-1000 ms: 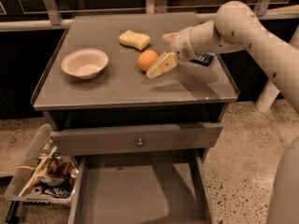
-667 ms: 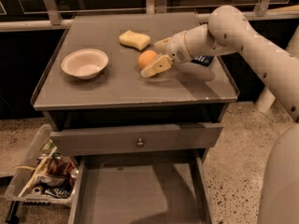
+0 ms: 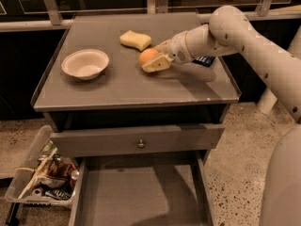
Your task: Place orange into middle drawer
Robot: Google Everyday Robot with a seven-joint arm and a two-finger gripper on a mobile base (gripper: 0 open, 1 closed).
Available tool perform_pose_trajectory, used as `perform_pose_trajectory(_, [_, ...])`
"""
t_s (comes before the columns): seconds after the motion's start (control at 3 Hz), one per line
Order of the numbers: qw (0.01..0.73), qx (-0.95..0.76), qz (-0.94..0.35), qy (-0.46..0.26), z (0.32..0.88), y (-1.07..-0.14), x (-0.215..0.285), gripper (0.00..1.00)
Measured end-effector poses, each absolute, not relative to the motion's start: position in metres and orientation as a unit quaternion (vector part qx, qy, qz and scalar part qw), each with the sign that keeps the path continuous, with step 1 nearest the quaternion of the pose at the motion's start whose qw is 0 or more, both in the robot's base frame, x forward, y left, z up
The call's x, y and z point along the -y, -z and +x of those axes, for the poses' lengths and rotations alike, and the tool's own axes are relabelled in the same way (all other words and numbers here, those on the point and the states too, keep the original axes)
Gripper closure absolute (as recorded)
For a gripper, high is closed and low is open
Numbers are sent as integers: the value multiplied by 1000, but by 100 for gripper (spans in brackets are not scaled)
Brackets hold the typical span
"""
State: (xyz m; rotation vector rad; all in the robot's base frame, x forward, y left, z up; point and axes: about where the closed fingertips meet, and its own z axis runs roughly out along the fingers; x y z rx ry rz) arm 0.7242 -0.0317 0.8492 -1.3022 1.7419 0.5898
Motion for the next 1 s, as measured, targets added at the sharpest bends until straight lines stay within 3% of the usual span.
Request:
perform_pose_trajectory(0.33, [430, -698, -522, -236, 724, -849, 32, 88])
perform_pose_trajectory(0.67, [419, -699, -532, -231, 728, -850, 27, 100])
perform_pose_trajectory(1.0, [411, -695, -547, -224, 720, -861, 28, 100])
